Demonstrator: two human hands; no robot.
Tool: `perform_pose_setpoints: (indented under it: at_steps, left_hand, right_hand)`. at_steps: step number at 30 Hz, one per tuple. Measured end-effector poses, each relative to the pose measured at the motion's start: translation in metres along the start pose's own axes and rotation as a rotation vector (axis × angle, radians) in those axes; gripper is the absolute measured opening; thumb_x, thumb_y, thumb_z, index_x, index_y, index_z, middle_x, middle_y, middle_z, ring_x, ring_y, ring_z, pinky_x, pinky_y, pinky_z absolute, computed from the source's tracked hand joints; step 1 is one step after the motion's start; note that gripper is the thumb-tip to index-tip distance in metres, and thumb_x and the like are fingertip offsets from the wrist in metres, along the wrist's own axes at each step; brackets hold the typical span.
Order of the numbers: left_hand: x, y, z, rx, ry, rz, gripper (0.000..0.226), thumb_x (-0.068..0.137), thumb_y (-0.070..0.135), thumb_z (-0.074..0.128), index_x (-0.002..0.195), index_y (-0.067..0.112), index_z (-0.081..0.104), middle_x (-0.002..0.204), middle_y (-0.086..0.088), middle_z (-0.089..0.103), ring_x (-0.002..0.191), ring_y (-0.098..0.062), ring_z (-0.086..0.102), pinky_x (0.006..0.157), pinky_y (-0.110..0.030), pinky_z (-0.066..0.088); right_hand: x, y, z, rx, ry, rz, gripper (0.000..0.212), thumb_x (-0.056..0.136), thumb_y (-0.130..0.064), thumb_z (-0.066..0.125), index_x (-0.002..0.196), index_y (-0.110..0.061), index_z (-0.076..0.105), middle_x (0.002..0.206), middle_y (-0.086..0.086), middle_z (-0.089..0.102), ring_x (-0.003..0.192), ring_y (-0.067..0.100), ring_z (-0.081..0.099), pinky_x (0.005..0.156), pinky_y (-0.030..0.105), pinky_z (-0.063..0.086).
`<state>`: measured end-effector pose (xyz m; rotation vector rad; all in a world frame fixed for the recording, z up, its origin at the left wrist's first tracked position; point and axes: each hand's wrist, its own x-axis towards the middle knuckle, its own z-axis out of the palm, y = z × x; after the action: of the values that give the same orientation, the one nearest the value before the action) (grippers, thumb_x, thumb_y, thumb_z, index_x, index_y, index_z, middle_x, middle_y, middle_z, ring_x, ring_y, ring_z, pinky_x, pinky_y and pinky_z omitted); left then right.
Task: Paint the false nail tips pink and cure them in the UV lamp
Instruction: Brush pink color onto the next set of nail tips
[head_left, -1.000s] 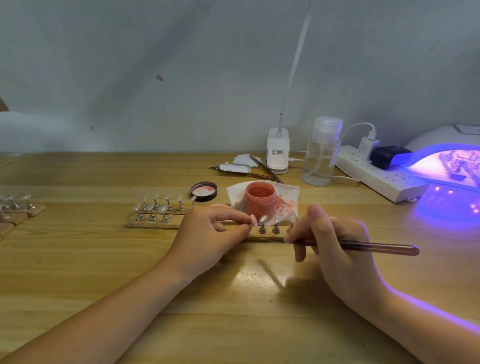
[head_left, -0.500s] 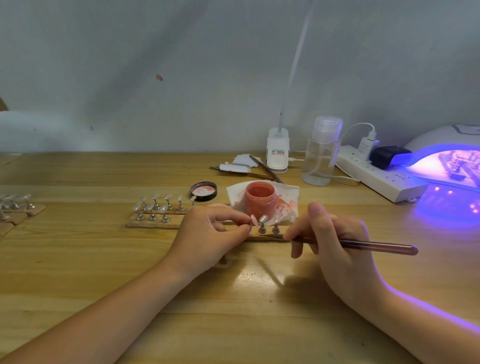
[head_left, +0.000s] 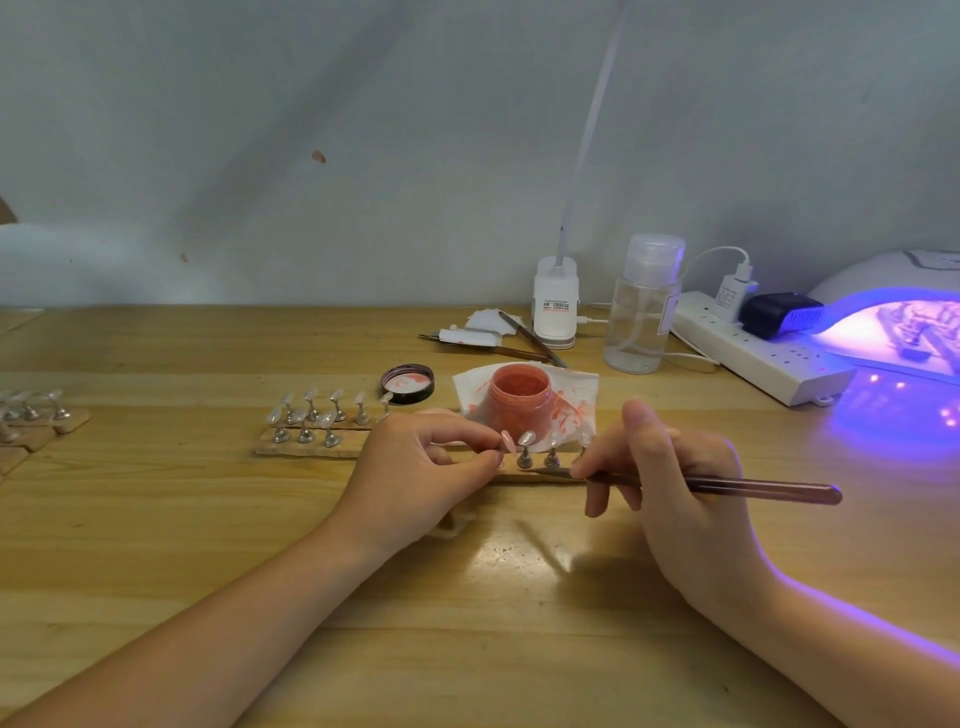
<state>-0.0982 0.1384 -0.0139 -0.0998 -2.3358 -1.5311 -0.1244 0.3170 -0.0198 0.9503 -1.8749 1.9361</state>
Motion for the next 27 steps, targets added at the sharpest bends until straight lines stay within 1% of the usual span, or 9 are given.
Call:
perform_pose_setpoints:
  at_steps: [3,7,11,13,15,18,21,24,27]
  left_hand:
    - [-0.0004,0.0003,-0.0003,0.007,-0.006,0.003,0.034,0.075,0.008,0.072,0.063,0.039,0.071,0.059,0.021,0.065,0.037,-0.004,0.040,0.041,-0.014,0.036]
    - [0.0004,-0.0008,0.0000,-0.013,-0.016,0.008,0.022,0.075,0.007,0.072,0.070,0.029,0.073,0.070,0.014,0.069,0.033,-0.002,0.042,0.040,-0.014,0.037]
    - [0.0004,-0.0003,0.0000,-0.022,-0.009,0.016,0.029,0.075,0.009,0.073,0.066,0.036,0.071,0.065,0.018,0.068,0.034,-0.003,0.042,0.040,-0.013,0.036]
    - [0.0003,-0.0004,0.0000,-0.031,-0.008,0.016,0.030,0.074,0.010,0.073,0.063,0.038,0.071,0.070,0.017,0.069,0.035,-0.003,0.042,0.040,-0.013,0.037]
    - [0.0005,-0.0006,-0.0001,-0.041,-0.009,0.017,0.031,0.074,0.012,0.073,0.062,0.040,0.072,0.076,0.015,0.071,0.036,-0.004,0.042,0.040,-0.014,0.037]
    - [0.0006,-0.0002,-0.0002,-0.044,-0.010,0.023,0.030,0.073,0.012,0.074,0.062,0.040,0.072,0.076,0.012,0.071,0.034,-0.003,0.042,0.039,-0.013,0.036]
    - [0.0006,-0.0004,-0.0007,-0.044,-0.013,0.019,0.029,0.073,0.011,0.074,0.063,0.038,0.072,0.078,0.010,0.071,0.034,-0.003,0.042,0.040,-0.013,0.036]
    - [0.0006,-0.0005,-0.0009,-0.045,-0.014,0.012,0.033,0.073,0.010,0.074,0.062,0.041,0.072,0.075,0.013,0.071,0.034,-0.003,0.043,0.040,-0.012,0.036]
    - [0.0005,0.0004,-0.0009,-0.050,-0.012,0.003,0.030,0.072,0.012,0.074,0.064,0.041,0.072,0.074,0.015,0.071,0.035,-0.003,0.043,0.041,-0.013,0.037]
  right_hand:
    - [0.0033,0.0011,0.0006,-0.044,-0.002,-0.044,0.040,0.094,-0.026,0.047,0.067,-0.005,0.067,0.049,-0.002,0.058,0.048,0.000,0.054,0.055,0.006,0.037]
    - [0.0075,0.0021,0.0023,-0.111,-0.017,-0.039,0.034,0.092,-0.019,0.042,0.072,-0.007,0.068,0.059,0.000,0.064,0.052,-0.001,0.055,0.056,0.006,0.037]
    - [0.0044,0.0028,0.0017,-0.032,-0.018,0.008,0.042,0.091,-0.024,0.044,0.065,-0.001,0.067,0.049,0.004,0.061,0.046,-0.001,0.052,0.054,0.005,0.037]
    - [0.0027,0.0019,0.0007,0.010,-0.003,0.037,0.046,0.091,-0.033,0.049,0.059,-0.005,0.067,0.046,0.009,0.059,0.042,0.002,0.051,0.053,0.006,0.036]
    - [0.0024,0.0011,0.0005,0.040,0.019,0.043,0.048,0.090,-0.037,0.045,0.057,-0.009,0.066,0.046,0.008,0.059,0.042,0.005,0.052,0.052,0.007,0.037]
    - [0.0050,0.0016,0.0019,0.033,0.057,0.010,0.044,0.094,-0.029,0.042,0.063,-0.009,0.066,0.052,0.003,0.061,0.045,0.002,0.053,0.053,0.006,0.037]
    - [0.0070,0.0025,0.0036,-0.036,0.028,0.008,0.041,0.095,-0.030,0.043,0.070,-0.008,0.068,0.059,0.006,0.064,0.051,0.002,0.054,0.056,0.007,0.037]
    - [0.0067,0.0018,0.0038,-0.023,-0.005,0.041,0.042,0.092,-0.027,0.040,0.069,-0.004,0.068,0.055,0.008,0.063,0.049,0.002,0.054,0.055,0.007,0.037]
    - [0.0043,-0.0002,0.0027,0.042,0.003,0.077,0.046,0.090,-0.029,0.039,0.061,-0.004,0.066,0.048,0.011,0.060,0.042,0.002,0.051,0.051,0.006,0.036]
